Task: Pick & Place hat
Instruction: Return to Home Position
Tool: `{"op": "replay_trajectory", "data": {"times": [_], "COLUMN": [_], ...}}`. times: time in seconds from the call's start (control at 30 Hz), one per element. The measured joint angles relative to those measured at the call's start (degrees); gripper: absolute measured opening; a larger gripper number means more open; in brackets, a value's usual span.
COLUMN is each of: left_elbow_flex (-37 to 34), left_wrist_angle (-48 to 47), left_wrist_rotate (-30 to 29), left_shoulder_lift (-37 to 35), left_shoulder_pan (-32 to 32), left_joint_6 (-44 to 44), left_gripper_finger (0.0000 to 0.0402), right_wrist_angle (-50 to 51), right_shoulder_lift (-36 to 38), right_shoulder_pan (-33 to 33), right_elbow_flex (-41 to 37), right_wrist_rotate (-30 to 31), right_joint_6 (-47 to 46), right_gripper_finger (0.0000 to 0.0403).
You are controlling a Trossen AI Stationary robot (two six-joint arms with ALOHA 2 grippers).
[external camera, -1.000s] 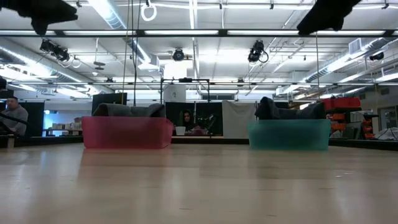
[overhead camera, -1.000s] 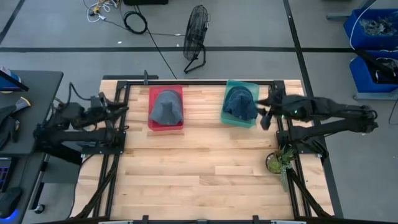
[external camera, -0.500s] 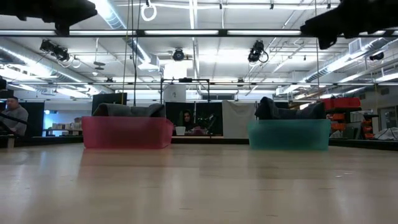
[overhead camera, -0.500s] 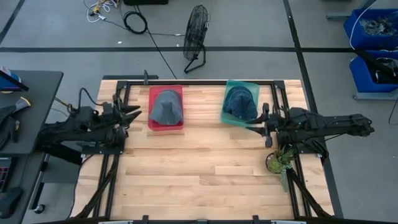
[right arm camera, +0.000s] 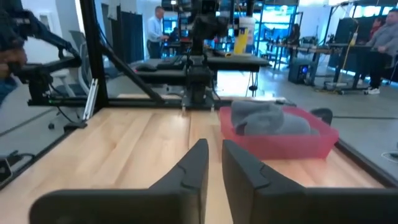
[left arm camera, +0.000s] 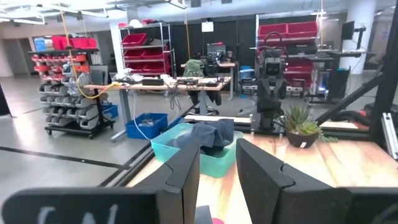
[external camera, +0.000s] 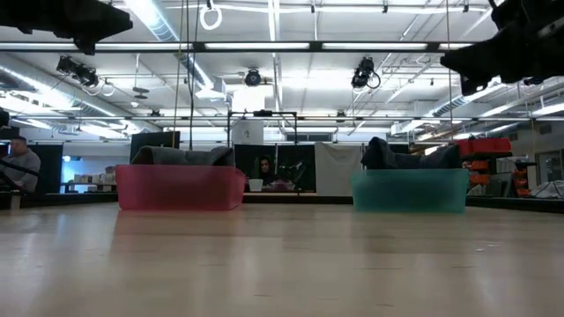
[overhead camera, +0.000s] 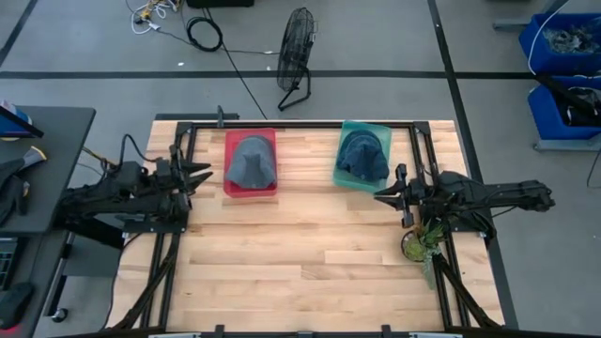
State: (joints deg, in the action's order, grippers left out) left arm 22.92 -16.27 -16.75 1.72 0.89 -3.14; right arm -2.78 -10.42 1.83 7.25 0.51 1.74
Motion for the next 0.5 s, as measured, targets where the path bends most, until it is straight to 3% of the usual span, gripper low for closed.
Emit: {"op": "replay_trajectory", "data": {"times": [0.17, 0.5], "left_elbow_flex": [-1.01, -13.26], "left_wrist_angle": [3.44, 18.25], "left_wrist_rotate": [0.04, 0.06], "left_shoulder_lift": [-0.04, -0.39], "left_shoulder_pan": [0.02, 0.0], "left_joint_6": [-0.47, -0.76], "left_gripper_finger": [0.011, 0.011], "right_wrist_angle": [-0.38, -3.3], "right_shoulder_lift": [1.0, 2.85], "right_shoulder_pan": [0.0, 0.02], "right_elbow_flex": [-2.72, -6.37], "right_wrist_rotate": [0.01, -0.03], "right_joint_6": [-0.08, -1.52], "right_gripper_finger": [0.0042, 0.0041]}}
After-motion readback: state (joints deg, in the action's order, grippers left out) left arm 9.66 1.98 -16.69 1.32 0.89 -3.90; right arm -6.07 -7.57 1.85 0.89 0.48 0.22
